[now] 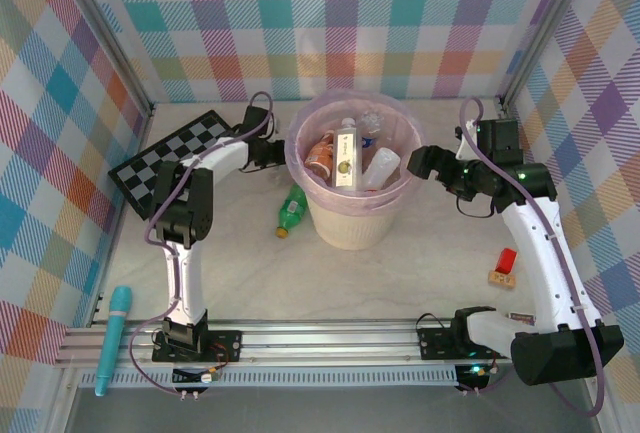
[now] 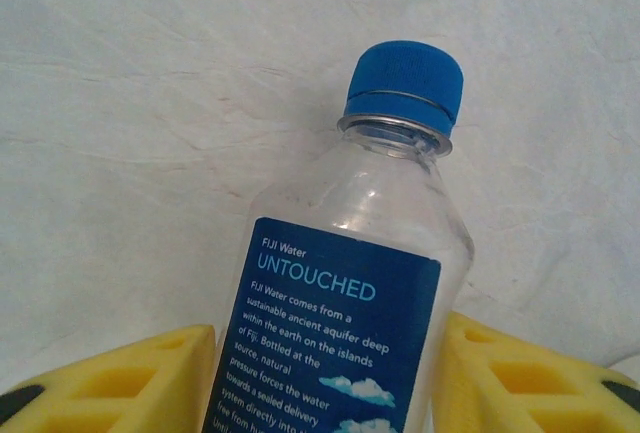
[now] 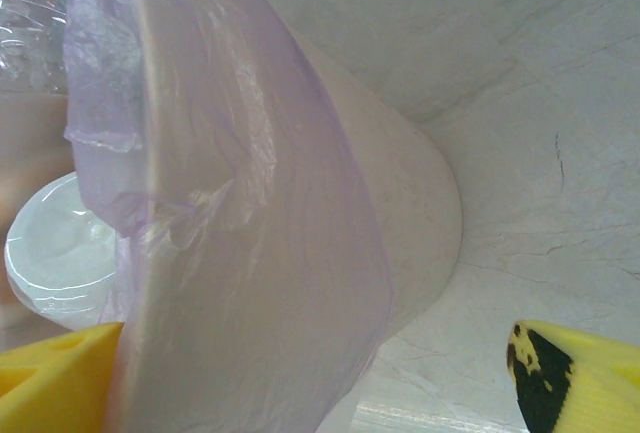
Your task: Put the plastic bottles in the bin
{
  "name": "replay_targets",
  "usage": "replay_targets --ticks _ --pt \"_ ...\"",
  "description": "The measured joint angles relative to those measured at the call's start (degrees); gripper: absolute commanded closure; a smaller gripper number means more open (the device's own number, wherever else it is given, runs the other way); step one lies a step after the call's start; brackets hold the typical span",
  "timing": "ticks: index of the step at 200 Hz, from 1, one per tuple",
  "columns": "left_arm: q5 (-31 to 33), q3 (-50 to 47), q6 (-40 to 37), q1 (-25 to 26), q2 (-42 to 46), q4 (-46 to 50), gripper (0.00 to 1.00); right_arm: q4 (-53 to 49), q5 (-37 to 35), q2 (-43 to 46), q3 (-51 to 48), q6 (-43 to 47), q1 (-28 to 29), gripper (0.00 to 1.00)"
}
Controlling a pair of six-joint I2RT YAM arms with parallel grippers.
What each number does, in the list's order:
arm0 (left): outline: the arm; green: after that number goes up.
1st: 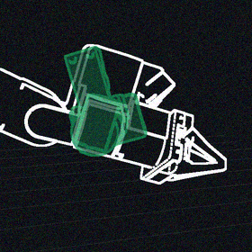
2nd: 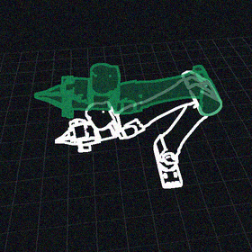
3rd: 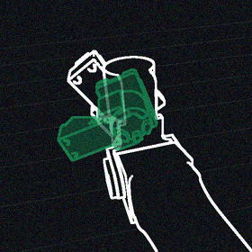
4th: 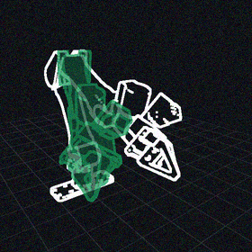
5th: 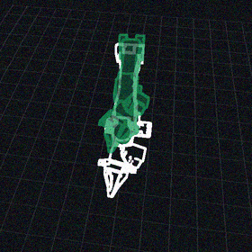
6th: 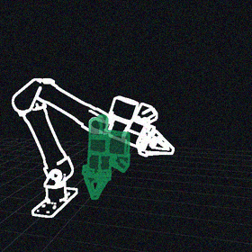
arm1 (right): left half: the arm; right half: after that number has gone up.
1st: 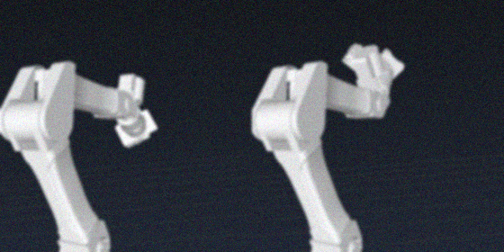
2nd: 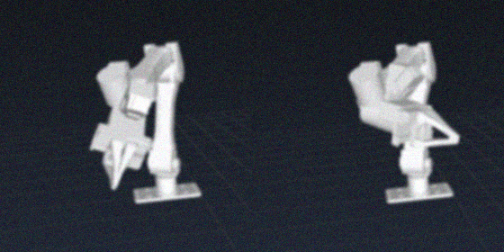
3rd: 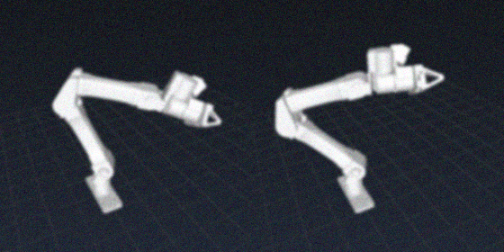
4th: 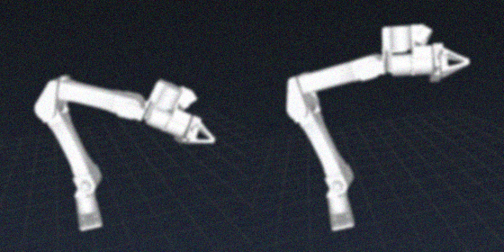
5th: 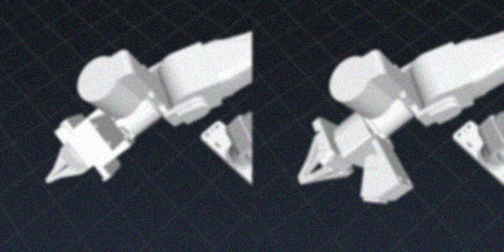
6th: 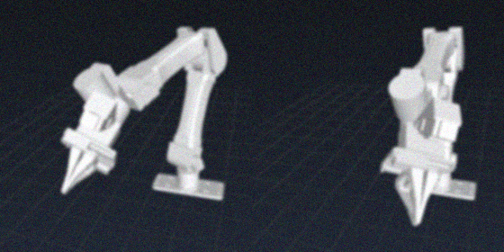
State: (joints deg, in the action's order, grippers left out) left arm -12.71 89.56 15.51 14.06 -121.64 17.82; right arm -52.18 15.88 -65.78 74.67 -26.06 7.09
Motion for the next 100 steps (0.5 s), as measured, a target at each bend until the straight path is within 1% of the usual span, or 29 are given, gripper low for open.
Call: replay_targets --ticks 42,61,100 --pt "0.4 -5.6 1.7 -1.2 4.5 -0.2 0.55 0.0 1.7 -0.1 -0.1 0.0 0.0 0.06" --pt "0.4 -7.5 1.9 -1.3 7.2 1.0 0.56 0.0 2.5 -0.1 -0.1 0.2 0.0 0.06" --pt "0.7 -9.1 2.5 -1.3 16.5 1.7 0.57 0.0 3.1 -0.1 -0.1 0.5 0.0 0.06"
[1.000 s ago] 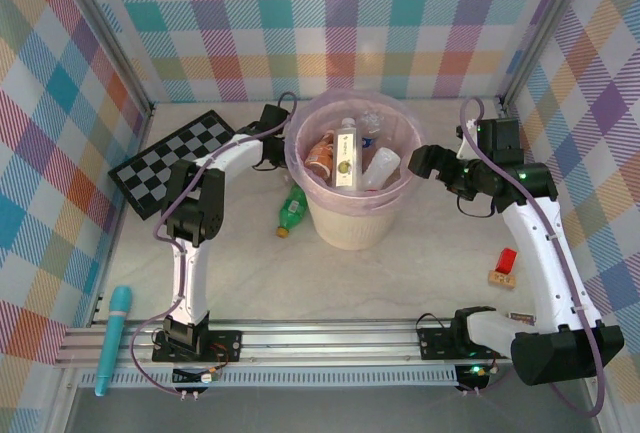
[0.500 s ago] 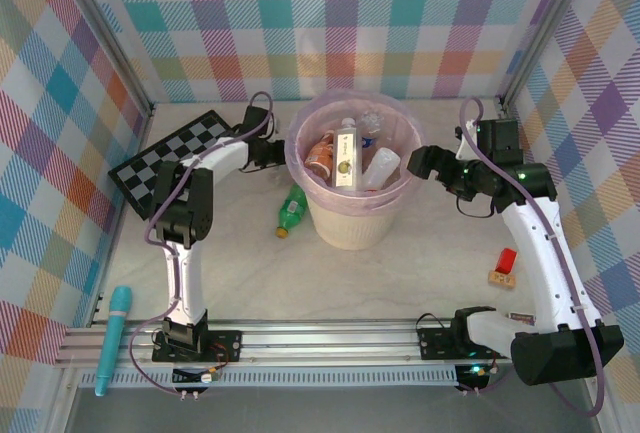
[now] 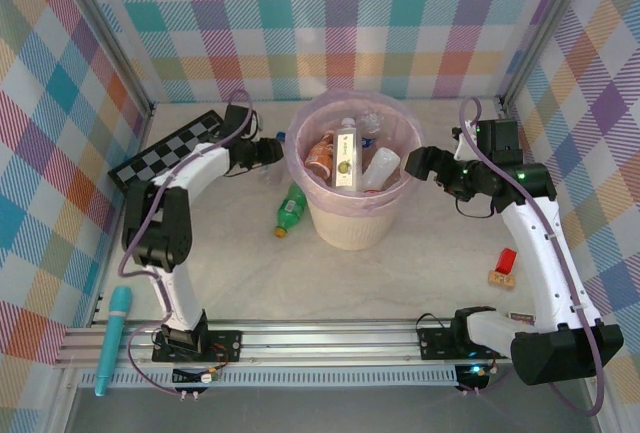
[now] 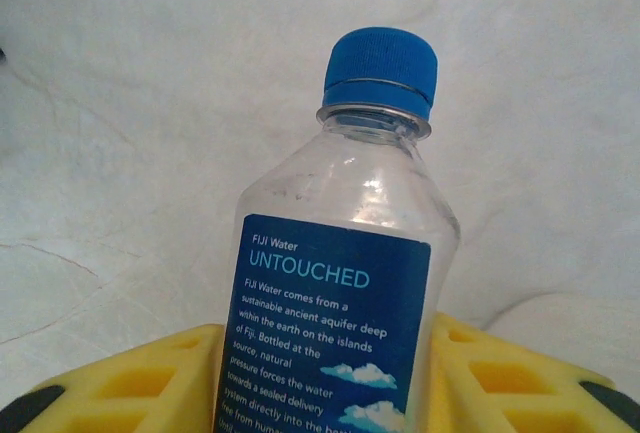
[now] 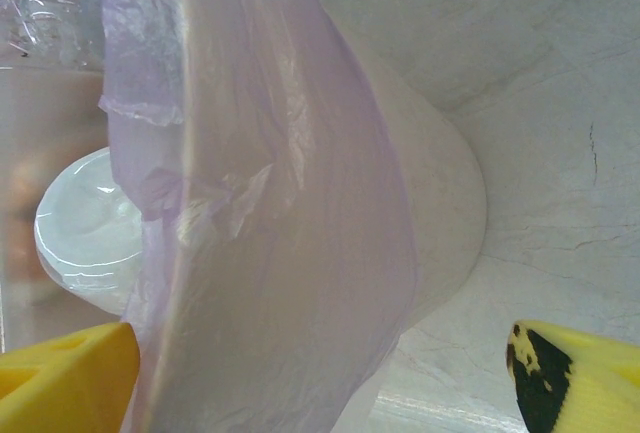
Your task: Put the plastic bottles in the bin
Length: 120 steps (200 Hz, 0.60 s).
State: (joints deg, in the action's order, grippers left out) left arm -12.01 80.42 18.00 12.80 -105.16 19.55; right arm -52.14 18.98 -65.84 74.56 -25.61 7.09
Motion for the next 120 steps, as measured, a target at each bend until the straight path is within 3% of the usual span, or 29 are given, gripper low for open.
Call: replay_targets --ticks 82,120 --pt "4.0 -3.2 0.9 1.2 28.3 3.0 0.57 0.2 0.2 0.0 0.0 0.2 0.0 0.06" --pt "7.0 1.3 1.3 11.5 37.1 6.4 0.59 0.2 0.2 0.0 1.0 0.3 0.0 0.06"
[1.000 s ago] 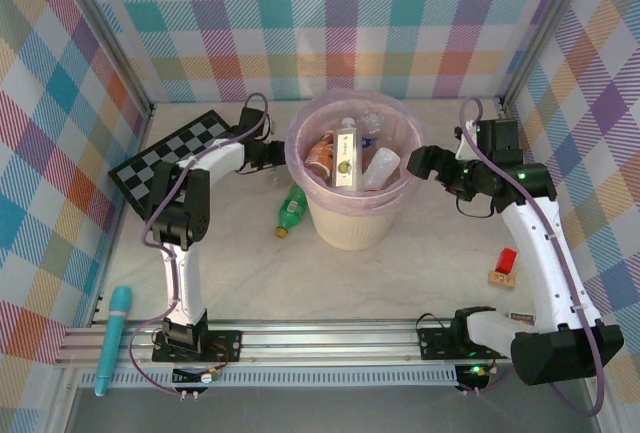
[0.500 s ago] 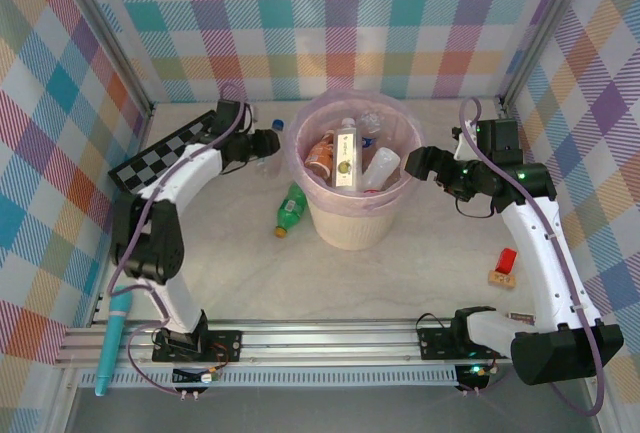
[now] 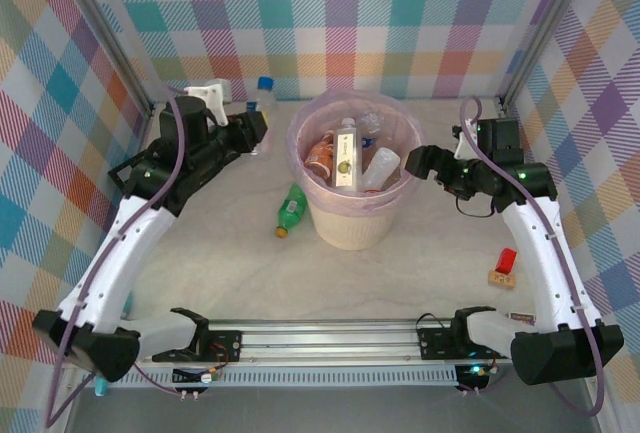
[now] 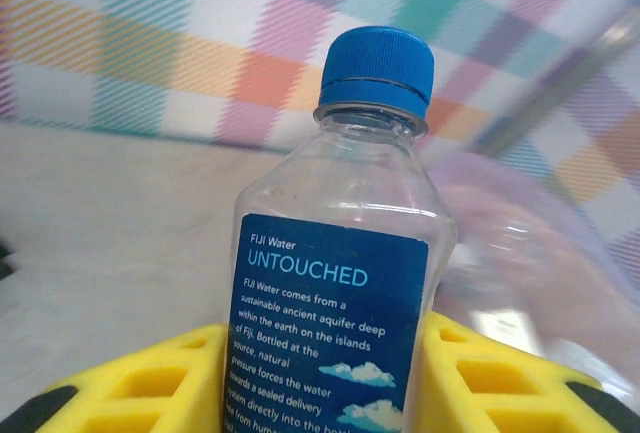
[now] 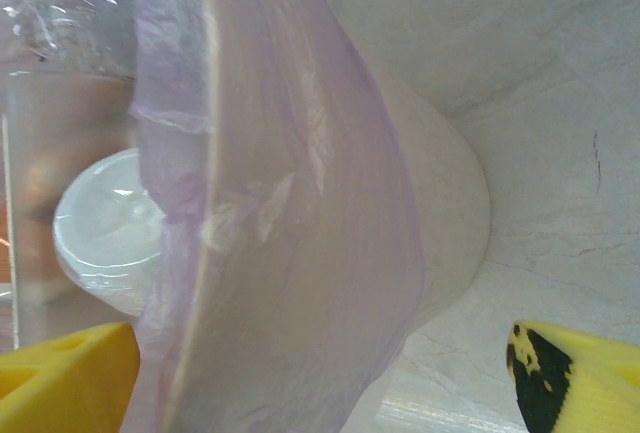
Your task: Put the plastic bottles in the bin
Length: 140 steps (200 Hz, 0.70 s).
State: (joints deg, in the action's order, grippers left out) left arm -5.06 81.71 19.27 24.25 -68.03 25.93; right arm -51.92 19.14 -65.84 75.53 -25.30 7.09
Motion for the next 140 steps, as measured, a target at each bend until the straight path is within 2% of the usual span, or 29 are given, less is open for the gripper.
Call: replay_targets --ticks 29,54,106,123,140 --pt "1.8 6.4 -1.4 9.0 -1.2 1.8 0.6 0.0 0.0 0.1 2.5 0.4 0.0 0.06" --pt "3.4 11.4 -3.7 13.6 -5.6 3.9 0.62 0.0 -0.3 0.8 3.9 0.7 0.0 0.05" --pt "4.2 21.4 -8.3 16.7 -18.8 11.6 0.62 -0.9 -2.1 2.6 4.2 1.5 0.0 0.05" --pt "4.1 24.3 -10.2 17.2 -22.7 14.4 0.58 -1.0 -2.2 2.6 4.2 1.9 0.0 0.05" --pt "4.6 26.6 -12.3 17.4 -25.4 16.7 0.48 -1.1 -2.3 2.6 4.2 2.1 0.0 0.05"
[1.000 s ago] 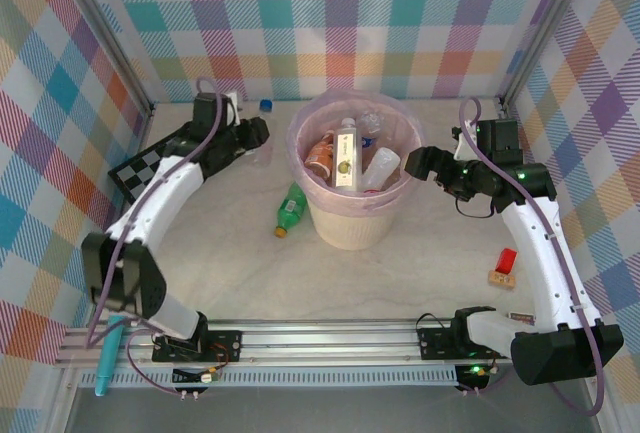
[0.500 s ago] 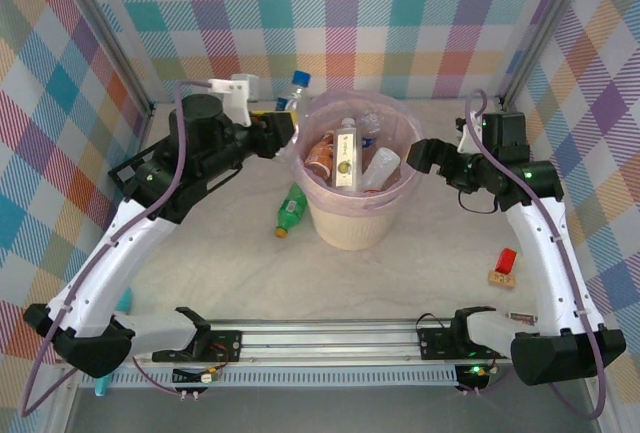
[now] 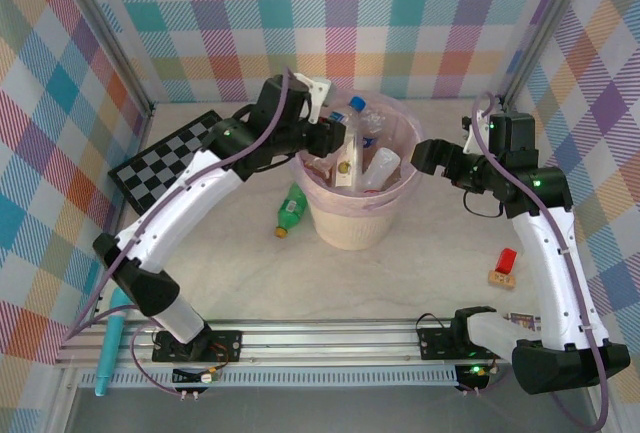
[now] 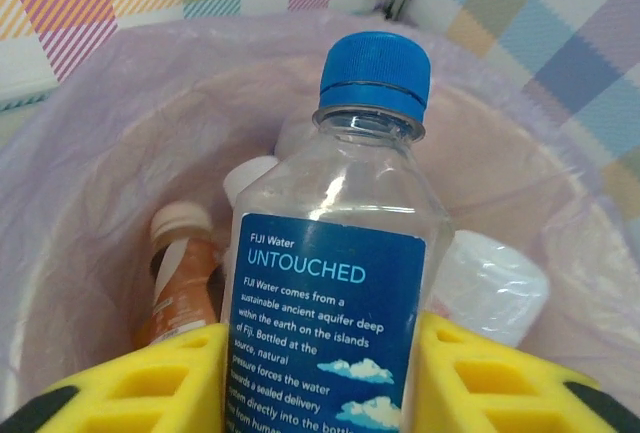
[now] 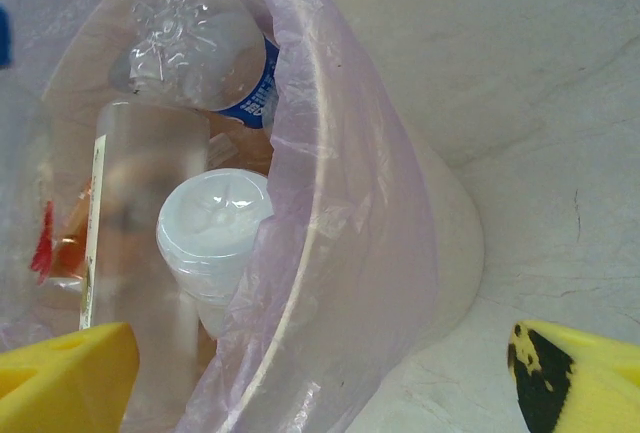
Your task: Put the plastic bottles in the bin
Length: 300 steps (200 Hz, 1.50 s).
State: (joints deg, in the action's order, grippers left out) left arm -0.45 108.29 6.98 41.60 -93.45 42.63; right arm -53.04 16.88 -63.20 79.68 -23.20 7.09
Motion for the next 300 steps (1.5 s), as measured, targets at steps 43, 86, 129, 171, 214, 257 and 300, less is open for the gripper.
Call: replay_targets --ticks 43,86,129,171,214,257,300 --pt "4.0 5.0 -4.6 0.0 -3.6 5.3 0.16 0.0 0.0 0.0 0.0 0.2 0.0 0.05" --pt "4.8 5.0 -6.9 0.0 -3.5 3.8 0.33 0.1 0.0 -0.1 0.0 0.2 0.0 0.05" --pt "6.0 8.4 -9.7 0.0 -4.9 3.5 0.41 0.3 0.0 -0.5 -0.1 0.2 0.0 0.05" --pt "12.4 12.3 -11.8 0.0 -10.1 4.4 0.48 0.3 0.0 -0.5 -0.3 0.2 0.0 0.05" --pt "14.7 15.5 -12.4 0.0 -15.8 5.7 0.58 0.3 0.0 -0.5 -0.6 0.2 0.0 0.05" --pt "11.1 15.7 -12.0 -0.8 -16.0 5.1 0.67 0.3 0.0 -0.7 -1.1 0.2 0.0 0.05" --pt "5.0 11.5 -9.3 -2.5 -15.6 -0.5 0.69 0.3 -0.2 -0.8 -1.3 0.2 0.0 0.05"
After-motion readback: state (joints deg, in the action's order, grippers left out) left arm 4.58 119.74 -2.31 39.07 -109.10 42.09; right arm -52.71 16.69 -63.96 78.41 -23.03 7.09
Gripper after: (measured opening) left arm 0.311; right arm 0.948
